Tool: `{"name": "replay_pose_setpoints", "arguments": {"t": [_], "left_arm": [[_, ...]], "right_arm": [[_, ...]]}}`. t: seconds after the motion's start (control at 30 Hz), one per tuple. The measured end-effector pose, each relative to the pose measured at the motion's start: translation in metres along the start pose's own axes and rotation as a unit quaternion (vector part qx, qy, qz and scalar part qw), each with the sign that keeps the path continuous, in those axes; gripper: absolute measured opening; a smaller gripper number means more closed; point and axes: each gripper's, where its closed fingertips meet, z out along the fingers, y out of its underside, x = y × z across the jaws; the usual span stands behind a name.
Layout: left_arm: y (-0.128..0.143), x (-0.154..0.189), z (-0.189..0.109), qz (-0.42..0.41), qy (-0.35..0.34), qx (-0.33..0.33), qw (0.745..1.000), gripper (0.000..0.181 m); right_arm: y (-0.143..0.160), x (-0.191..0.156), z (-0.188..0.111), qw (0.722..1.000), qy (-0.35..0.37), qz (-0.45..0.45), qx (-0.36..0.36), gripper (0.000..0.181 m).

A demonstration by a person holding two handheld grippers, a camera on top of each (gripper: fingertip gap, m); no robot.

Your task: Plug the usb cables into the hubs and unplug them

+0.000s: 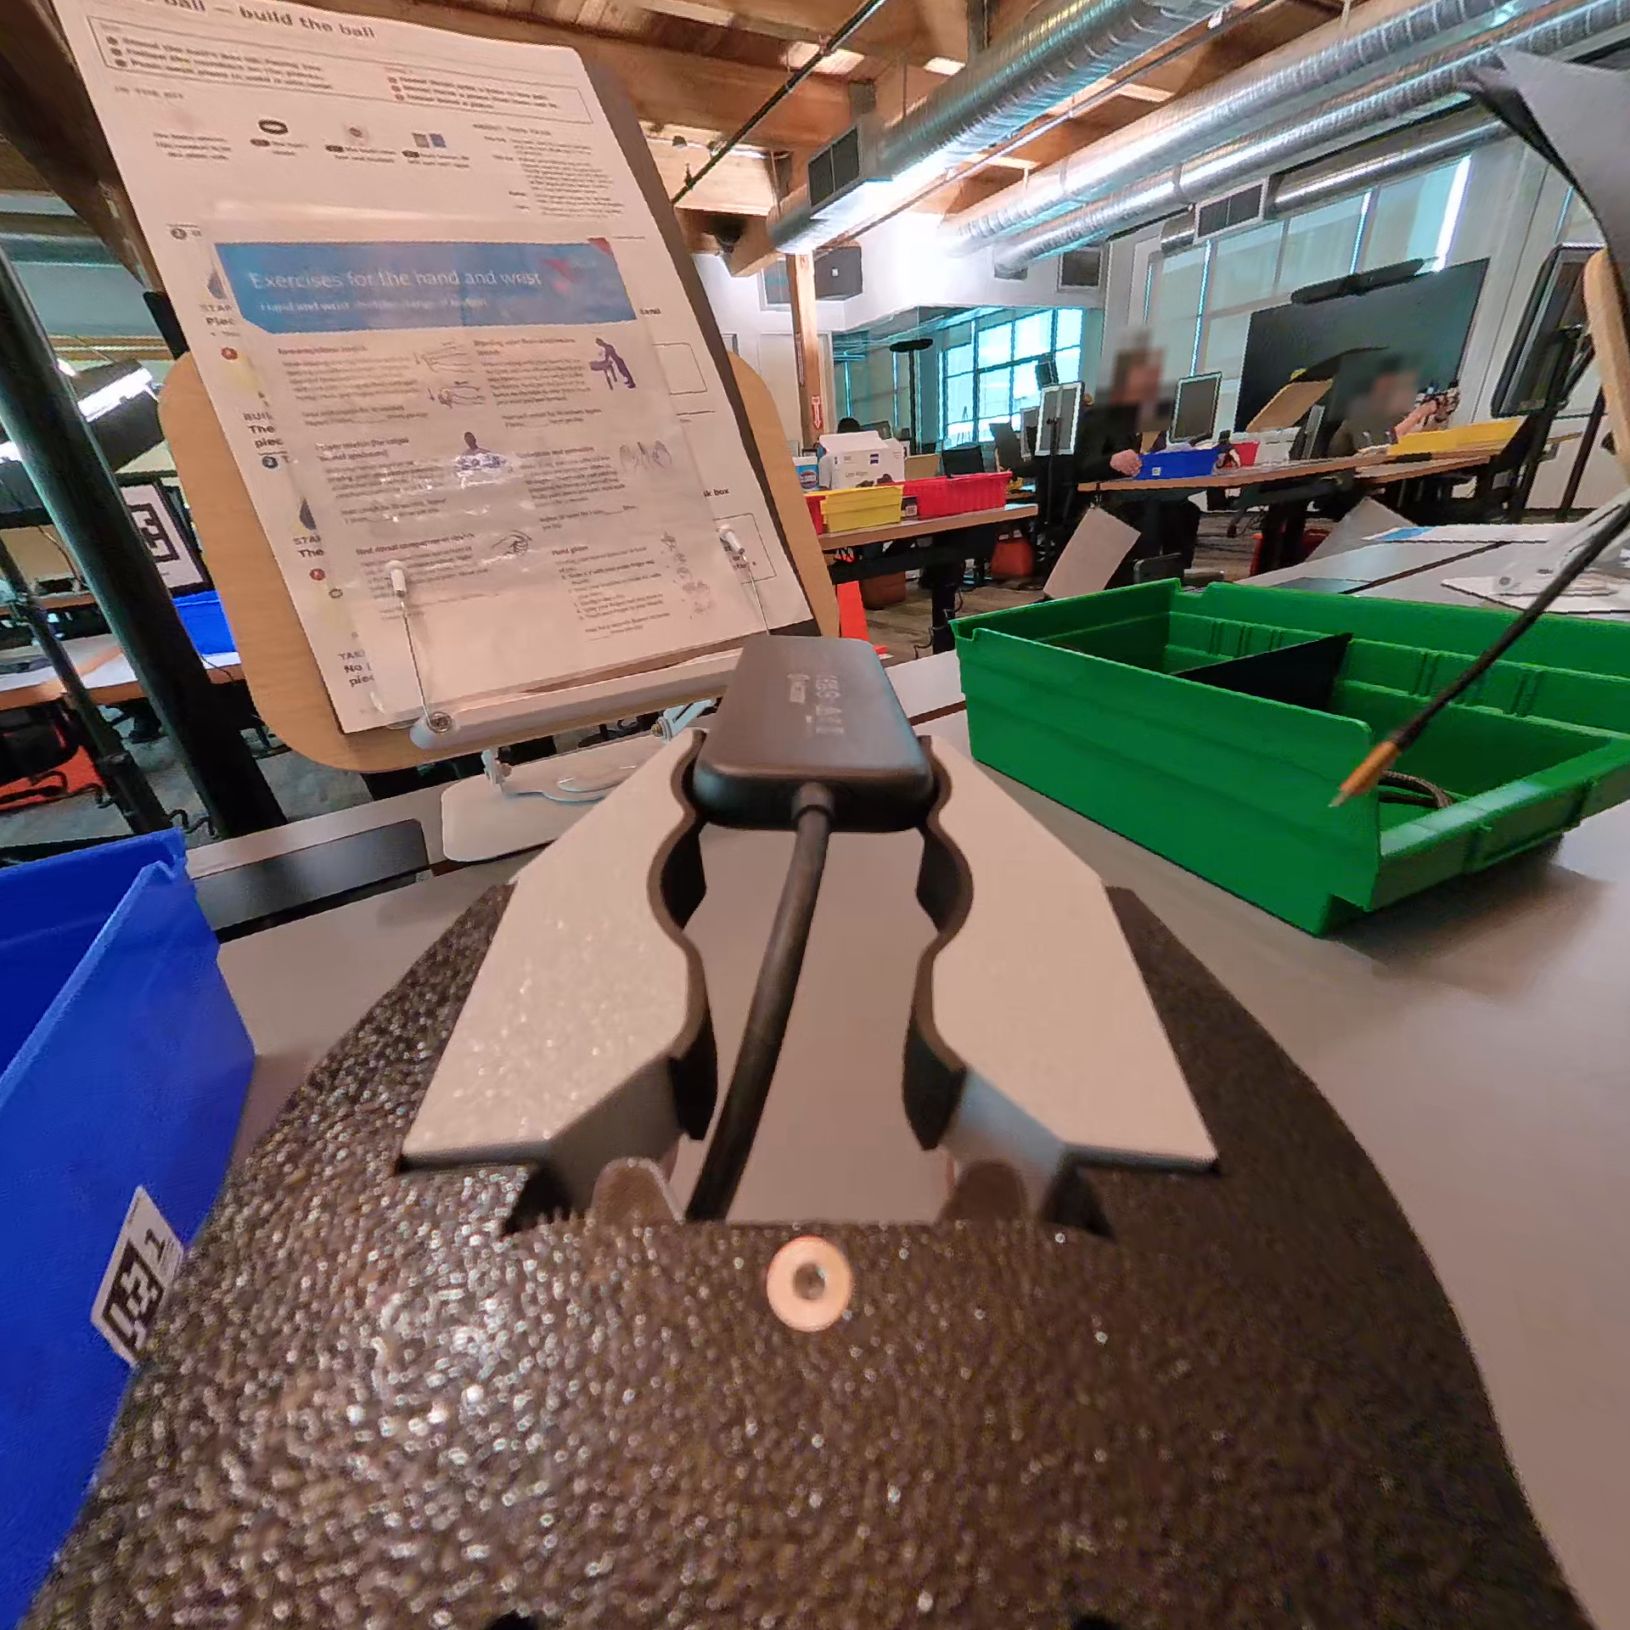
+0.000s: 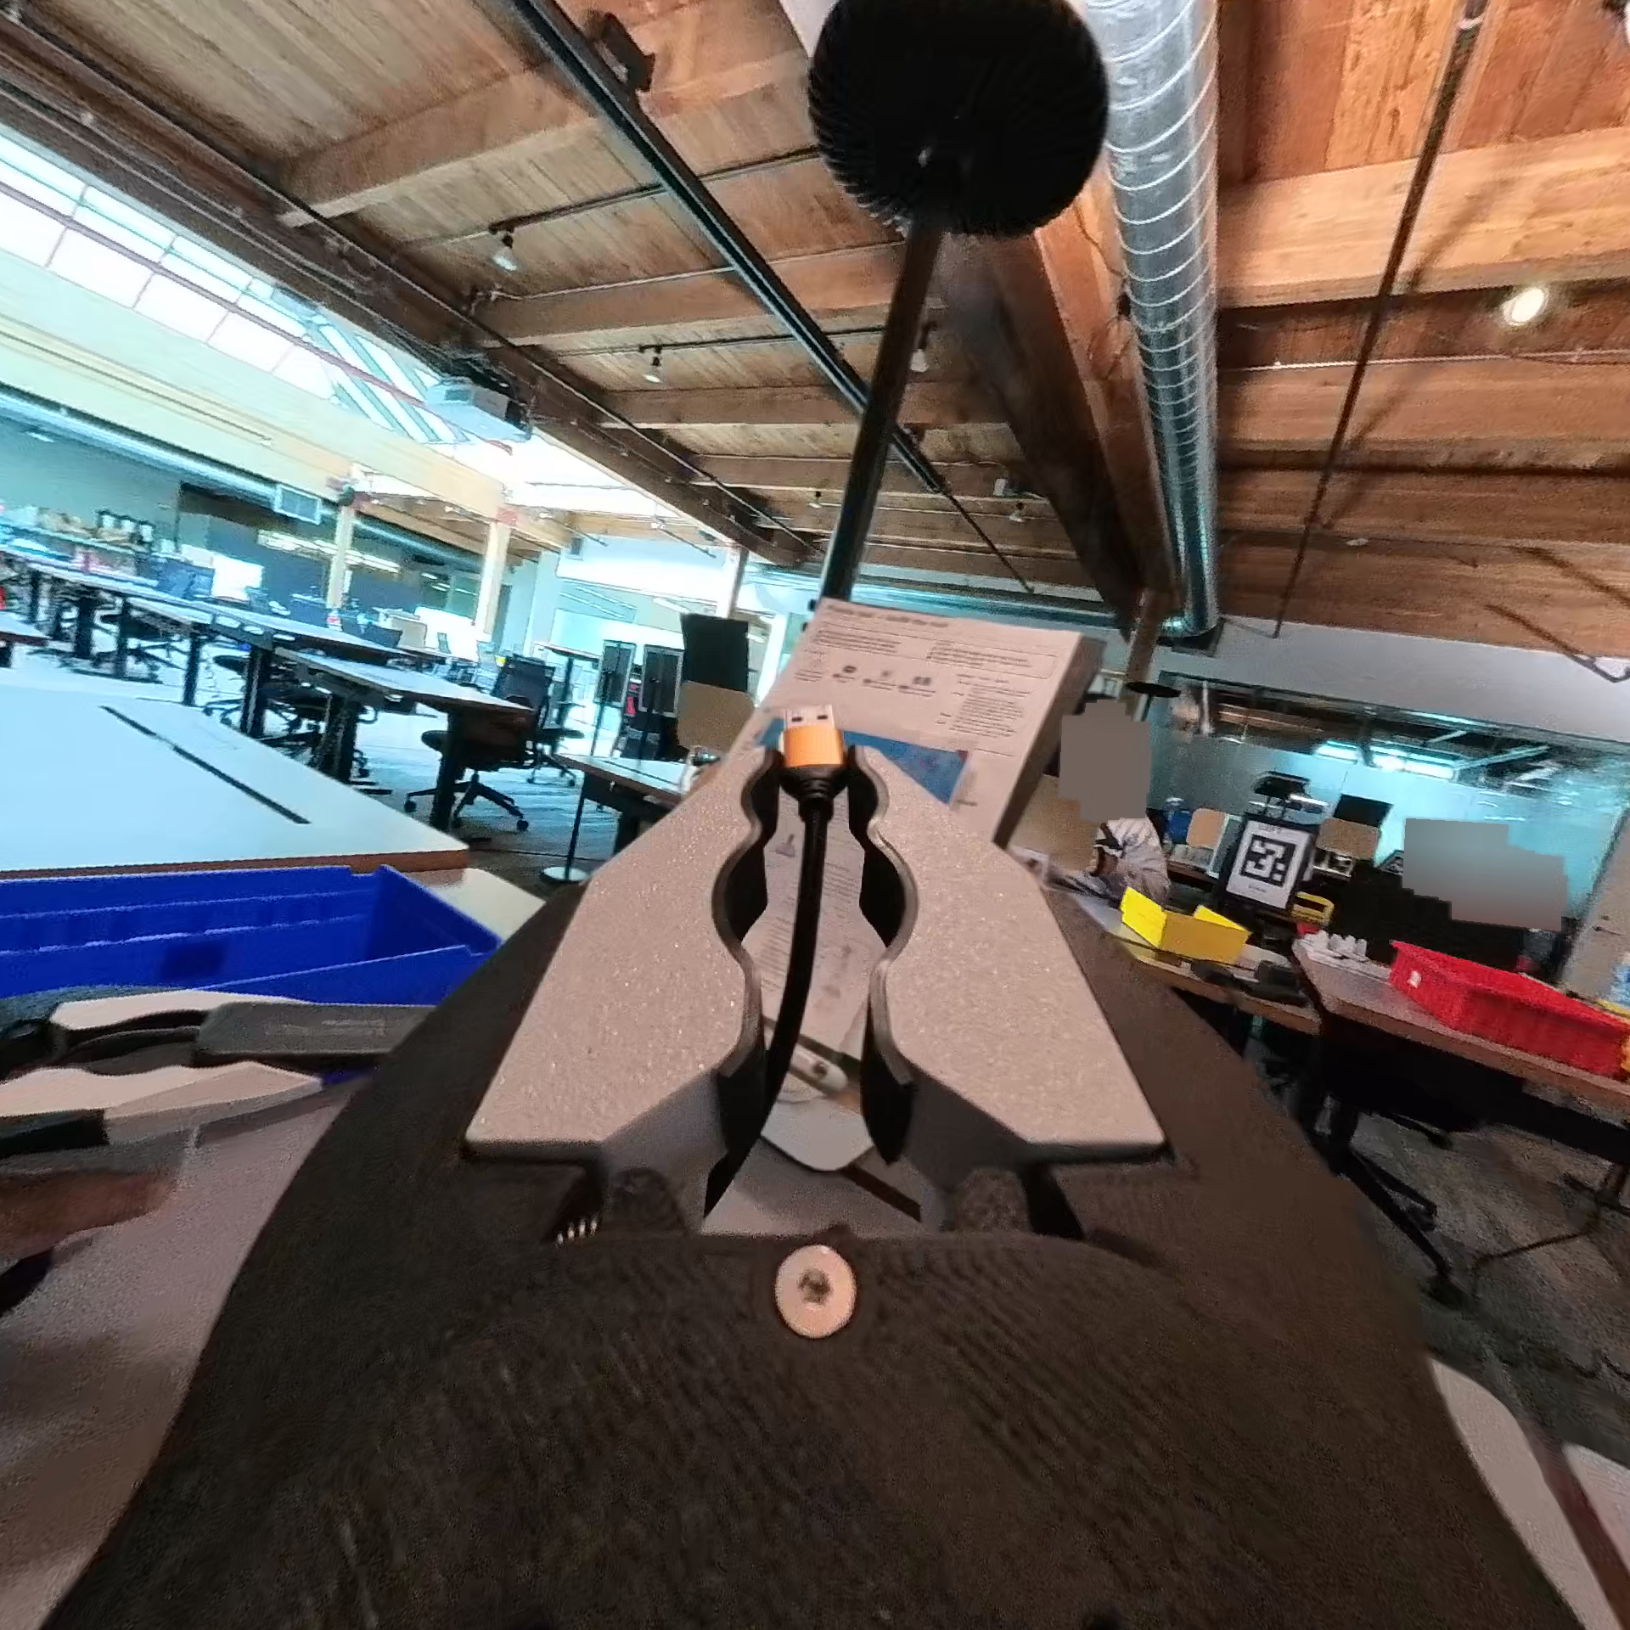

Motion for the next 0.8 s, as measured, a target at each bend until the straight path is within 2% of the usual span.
{"name": "replay_pose_setpoints", "arguments": {"t": [0.17,0.23,0.4,0.5,0.6,0.8], "left_arm": [[0.002,-0.002,0.000,-0.009,0.002,-0.003,1.000,0.044],[0.003,-0.002,0.000,-0.015,0.004,-0.004,1.000,0.044],[0.005,0.000,0.000,-0.016,0.011,-0.007,1.000,0.044],[0.006,0.001,0.001,-0.017,0.013,-0.010,1.000,0.044],[0.006,0.001,0.001,-0.020,0.014,-0.010,1.000,0.044],[0.007,0.004,0.002,-0.021,0.020,-0.013,1.000,0.045]], "right_arm": [[-0.007,0.026,-0.014,0.999,0.013,0.029,0.005,0.014],[-0.005,0.031,-0.016,1.000,0.021,0.004,-0.007,0.014],[0.048,0.052,-0.010,0.994,0.021,-0.043,-0.102,0.014],[0.067,0.058,-0.012,0.989,0.018,-0.064,-0.135,0.014],[0.069,0.060,-0.015,0.989,0.023,-0.051,-0.133,0.014],[0.048,0.064,-0.006,0.990,0.027,-0.065,-0.119,0.014]]}}
